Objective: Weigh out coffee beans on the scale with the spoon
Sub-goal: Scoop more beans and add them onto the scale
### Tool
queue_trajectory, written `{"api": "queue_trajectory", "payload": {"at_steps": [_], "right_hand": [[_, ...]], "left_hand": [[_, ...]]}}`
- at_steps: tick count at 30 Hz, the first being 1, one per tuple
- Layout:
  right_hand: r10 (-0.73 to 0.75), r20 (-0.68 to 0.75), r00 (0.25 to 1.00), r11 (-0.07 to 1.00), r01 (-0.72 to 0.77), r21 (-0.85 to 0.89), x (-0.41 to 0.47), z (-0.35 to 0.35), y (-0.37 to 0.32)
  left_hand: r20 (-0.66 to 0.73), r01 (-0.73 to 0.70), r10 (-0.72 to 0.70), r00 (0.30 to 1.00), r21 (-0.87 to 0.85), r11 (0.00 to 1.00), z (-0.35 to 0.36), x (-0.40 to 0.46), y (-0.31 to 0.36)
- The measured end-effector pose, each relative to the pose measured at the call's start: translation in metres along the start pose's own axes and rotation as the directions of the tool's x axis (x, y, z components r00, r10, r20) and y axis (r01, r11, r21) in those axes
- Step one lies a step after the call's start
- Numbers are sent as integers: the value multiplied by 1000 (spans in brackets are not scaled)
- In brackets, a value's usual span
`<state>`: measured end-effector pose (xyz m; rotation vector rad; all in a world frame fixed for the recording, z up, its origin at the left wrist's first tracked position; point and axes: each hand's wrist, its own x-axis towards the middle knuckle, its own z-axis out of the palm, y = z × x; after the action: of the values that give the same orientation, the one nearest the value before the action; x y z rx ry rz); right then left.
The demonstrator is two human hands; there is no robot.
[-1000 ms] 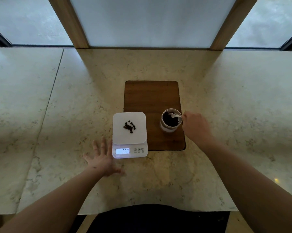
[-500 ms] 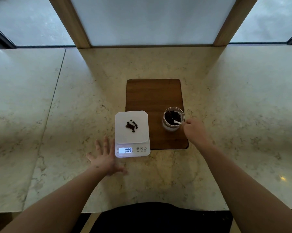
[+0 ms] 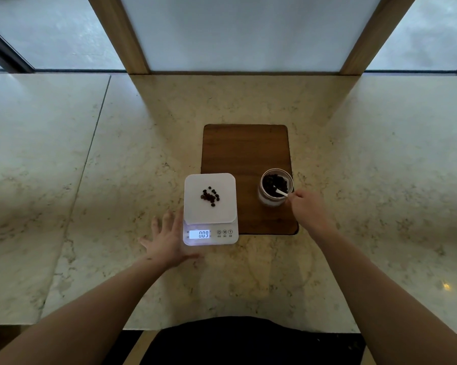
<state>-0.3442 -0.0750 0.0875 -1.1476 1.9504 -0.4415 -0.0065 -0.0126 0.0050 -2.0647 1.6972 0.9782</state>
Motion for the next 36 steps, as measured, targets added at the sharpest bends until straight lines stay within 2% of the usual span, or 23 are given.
{"api": "queue_trajectory", "payload": {"at_steps": [2, 6, 9, 24, 25, 27, 30, 33, 36], "right_hand": [[-2, 2, 1000, 1000, 2, 8, -1, 1, -1], [-13, 13, 1000, 1000, 13, -2, -1, 2, 1], [-8, 12, 1000, 1000, 8, -5, 1, 2, 3], [30, 35, 999, 999, -31, 34, -1, 0, 2], [9, 17, 1000, 1000, -9, 5, -3, 0, 3], [-147, -68, 987, 975, 133, -178, -5, -2, 6], [-364, -152, 919, 840, 254, -479, -5, -15, 1], [-348, -121, 930, 781, 216, -585, 3, -22, -6], [-268, -45, 962, 813, 201, -546, 7, -20, -8]], "left_hand": [[-46, 17, -18, 999, -17, 1000, -5, 2, 3], [1, -20, 20, 1000, 115, 993, -15, 16, 8], [26, -26, 23, 999, 127, 992, -21, 26, 11], [58, -30, 28, 998, 27, 999, -21, 20, 6], [72, -9, 8, 997, 8, 1000, -17, 15, 3], [111, 25, -26, 994, 14, 1000, -8, 4, -5], [154, 24, -33, 988, 57, 998, -1, -5, -10], [145, 26, -35, 989, 67, 997, -4, -7, -6], [151, 19, -37, 988, 121, 992, -8, -4, -2]]}}
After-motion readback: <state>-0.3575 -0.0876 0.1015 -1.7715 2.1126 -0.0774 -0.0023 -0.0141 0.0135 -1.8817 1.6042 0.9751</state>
